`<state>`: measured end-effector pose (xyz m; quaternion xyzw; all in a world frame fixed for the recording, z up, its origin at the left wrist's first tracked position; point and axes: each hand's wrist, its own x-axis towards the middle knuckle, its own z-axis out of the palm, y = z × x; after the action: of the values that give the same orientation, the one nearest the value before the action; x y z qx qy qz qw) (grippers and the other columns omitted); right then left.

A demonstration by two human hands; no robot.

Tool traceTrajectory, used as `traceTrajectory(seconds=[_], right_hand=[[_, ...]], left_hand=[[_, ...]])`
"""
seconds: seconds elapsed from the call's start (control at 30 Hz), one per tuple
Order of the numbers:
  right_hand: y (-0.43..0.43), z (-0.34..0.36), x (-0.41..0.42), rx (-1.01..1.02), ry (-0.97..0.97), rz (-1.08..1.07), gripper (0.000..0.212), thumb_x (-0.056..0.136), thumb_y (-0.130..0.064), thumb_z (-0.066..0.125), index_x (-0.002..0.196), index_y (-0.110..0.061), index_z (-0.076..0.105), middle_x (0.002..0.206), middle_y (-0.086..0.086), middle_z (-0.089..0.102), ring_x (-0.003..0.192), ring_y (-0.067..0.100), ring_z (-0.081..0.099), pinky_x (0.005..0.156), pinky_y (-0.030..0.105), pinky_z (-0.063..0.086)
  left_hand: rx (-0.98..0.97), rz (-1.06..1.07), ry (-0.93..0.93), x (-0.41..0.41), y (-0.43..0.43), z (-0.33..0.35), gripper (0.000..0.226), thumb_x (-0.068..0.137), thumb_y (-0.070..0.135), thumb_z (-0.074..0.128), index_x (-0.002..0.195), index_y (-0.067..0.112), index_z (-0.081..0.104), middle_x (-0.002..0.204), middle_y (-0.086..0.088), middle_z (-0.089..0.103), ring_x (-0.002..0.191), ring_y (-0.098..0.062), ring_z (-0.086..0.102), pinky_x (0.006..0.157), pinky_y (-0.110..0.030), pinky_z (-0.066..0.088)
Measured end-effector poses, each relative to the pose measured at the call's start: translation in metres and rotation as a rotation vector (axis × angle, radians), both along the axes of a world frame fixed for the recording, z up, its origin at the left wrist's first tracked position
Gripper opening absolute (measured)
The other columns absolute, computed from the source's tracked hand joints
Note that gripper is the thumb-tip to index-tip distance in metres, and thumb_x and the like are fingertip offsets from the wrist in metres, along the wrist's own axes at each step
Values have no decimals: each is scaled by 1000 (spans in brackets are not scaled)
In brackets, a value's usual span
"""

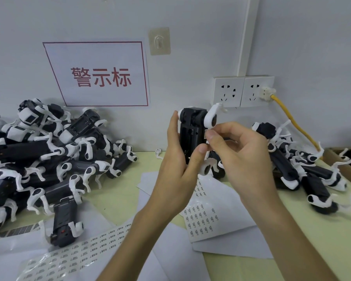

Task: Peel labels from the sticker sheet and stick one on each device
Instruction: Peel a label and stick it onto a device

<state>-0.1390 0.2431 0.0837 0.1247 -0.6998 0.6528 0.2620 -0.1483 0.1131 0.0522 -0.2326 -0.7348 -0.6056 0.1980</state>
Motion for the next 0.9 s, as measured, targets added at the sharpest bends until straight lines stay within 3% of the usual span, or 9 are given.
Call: traceTrajectory(seconds=[0.23,0.4,0.8,0.9], right_hand=[[-2,0,1,-15,2,-10,9,94,-20,71,85,-22,73,76,-10,74,63,4,68,60,13,50],[-2,0,2,-12,6,-16,11,94,-19,70,84,-23,72,74,-10,74,63,5,68,60,15,51],[-1,-3,0,-10,6,-21,11,94,-19,71,84,-22,72,74,-10,73,65,4,68,59,14,49],[-1,-3,-1,-49,-1,-16,11,92,-18,73,81,-19,73,75,-8,75,67,6,70,62,16,51]], left_hand=[[-9,22,13,0,2,-1,78,95,55,48,159,46,4,125,13,60,107,-23,63,94,-62,52],[-19,28,19,-1,1,-2,78,96,54,48,159,43,3,118,22,61,107,-23,64,93,-61,53],[-15,18,7,0,0,-1,79,96,54,48,160,44,2,119,20,62,108,-24,64,93,-61,53],[-17,13,9,1,1,0,79,97,52,47,161,41,1,117,29,60,107,-21,64,91,-61,54]])
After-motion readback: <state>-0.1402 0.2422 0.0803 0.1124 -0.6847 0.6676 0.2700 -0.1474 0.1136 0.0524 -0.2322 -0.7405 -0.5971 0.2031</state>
